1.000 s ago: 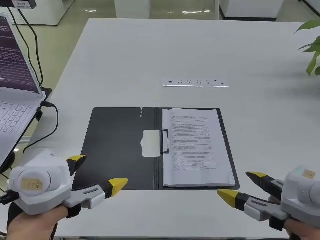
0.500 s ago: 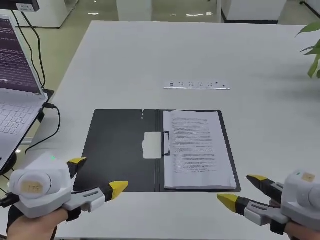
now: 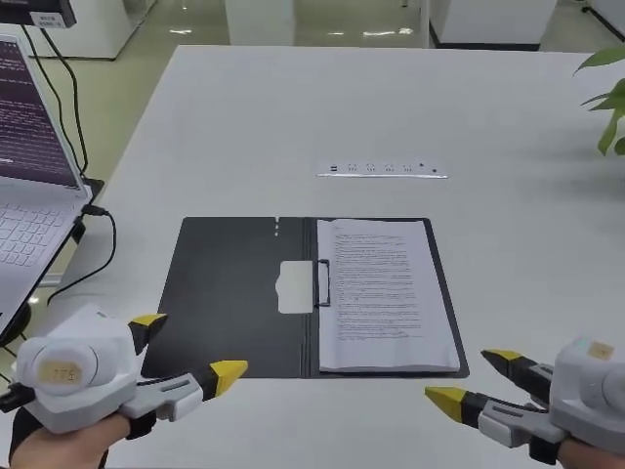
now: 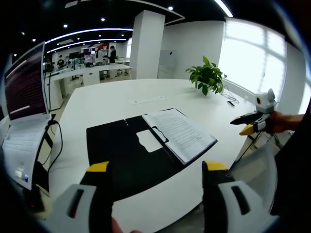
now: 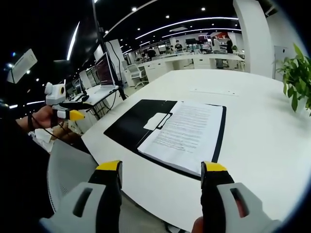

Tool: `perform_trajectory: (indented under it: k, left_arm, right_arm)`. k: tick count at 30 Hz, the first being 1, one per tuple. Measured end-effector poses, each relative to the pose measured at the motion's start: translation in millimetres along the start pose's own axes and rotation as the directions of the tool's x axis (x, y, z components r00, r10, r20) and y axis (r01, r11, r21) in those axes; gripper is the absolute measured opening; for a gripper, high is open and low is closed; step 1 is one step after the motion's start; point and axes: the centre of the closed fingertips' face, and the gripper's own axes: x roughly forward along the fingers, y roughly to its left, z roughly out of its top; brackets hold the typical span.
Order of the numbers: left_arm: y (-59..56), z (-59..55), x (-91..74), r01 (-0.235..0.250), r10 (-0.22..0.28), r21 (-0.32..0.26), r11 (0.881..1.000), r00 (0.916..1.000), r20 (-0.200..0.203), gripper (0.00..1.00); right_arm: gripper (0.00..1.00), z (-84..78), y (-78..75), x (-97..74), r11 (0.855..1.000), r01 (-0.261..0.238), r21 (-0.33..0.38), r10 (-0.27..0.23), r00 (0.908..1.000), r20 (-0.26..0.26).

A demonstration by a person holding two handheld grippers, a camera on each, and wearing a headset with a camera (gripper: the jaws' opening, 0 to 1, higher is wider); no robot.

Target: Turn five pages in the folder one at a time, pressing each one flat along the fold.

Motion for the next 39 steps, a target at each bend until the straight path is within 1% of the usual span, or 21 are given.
perform_trajectory:
  k: [4, 7, 17, 21, 25, 28, 31, 35, 37, 39]
  left_arm:
    - [-0.6, -1.5, 1.1, 0.006, -0.006, 0.004, 1.0, 1.0, -0.005, 0.75]
    - [-2.7, -2.1, 2.1, 0.012, -0.012, 0.01, 1.0, 0.9999, -0.01, 0.76]
    - [-3.8, -1.1, 5.1, 0.021, -0.021, 0.022, 1.0, 0.9997, -0.016, 0.75]
    - [-9.6, -1.4, 9.5, 0.037, -0.037, 0.035, 0.999, 0.999, -0.024, 0.75]
    - [-13.6, -0.9, 13.0, 0.054, -0.053, 0.038, 0.998, 0.9983, -0.026, 0.75]
    - [-18.8, -0.7, 15.3, 0.063, -0.062, 0.041, 0.997, 0.9977, -0.028, 0.74]
    - [-24.9, -0.2, 19.1, 0.081, -0.08, 0.048, 0.996, 0.9963, -0.032, 0.74]
    - [-36.6, -2.6, 27.3, 0.116, -0.113, 0.064, 0.991, 0.9922, -0.054, 0.73]
    - [-41.4, -1.3, 31.1, 0.128, -0.124, 0.074, 0.989, 0.9906, -0.058, 0.73]
    - [-43.8, 1.2, 34.7, 0.138, -0.134, 0.077, 0.987, 0.9894, -0.056, 0.73]
  right_arm:
    - [0.64, -1.5, -1.2, -1.8, 1.0, -0.001, 0.015, 0.001, 1.0, -0.005]
    - [0.64, -1.9, -1.5, -2.5, 1.0, 0.003, 0.022, -0.003, 1.0, 0.0]
    - [0.64, -4.1, -1.5, -3.7, 0.999, 0.005, 0.032, -0.005, 1.0, -0.007]
    - [0.65, -2.8, -1.9, -5.4, 1.0, 0.005, 0.023, -0.005, 0.9999, -0.013]
    - [0.65, -0.2, -4.3, -7.5, 1.0, 0.013, 0.024, -0.013, 0.9999, -0.006]
    - [0.64, 0.5, -5.5, -8.3, 1.0, 0.019, 0.025, -0.019, 0.9998, -0.002]
    - [0.64, 1.9, -4.6, -9.1, 1.0, 0.019, 0.02, -0.019, 0.9998, 0.001]
    - [0.64, 3.2, -4.3, -11.0, 1.0, 0.022, 0.015, -0.022, 0.9997, 0.007]
    - [0.64, 2.4, -5.2, -12.3, 0.999, 0.026, 0.018, -0.027, 0.9996, 0.009]
    - [0.64, 1.4, -6.4, -14.2, 0.999, 0.033, 0.023, -0.033, 0.9994, 0.012]
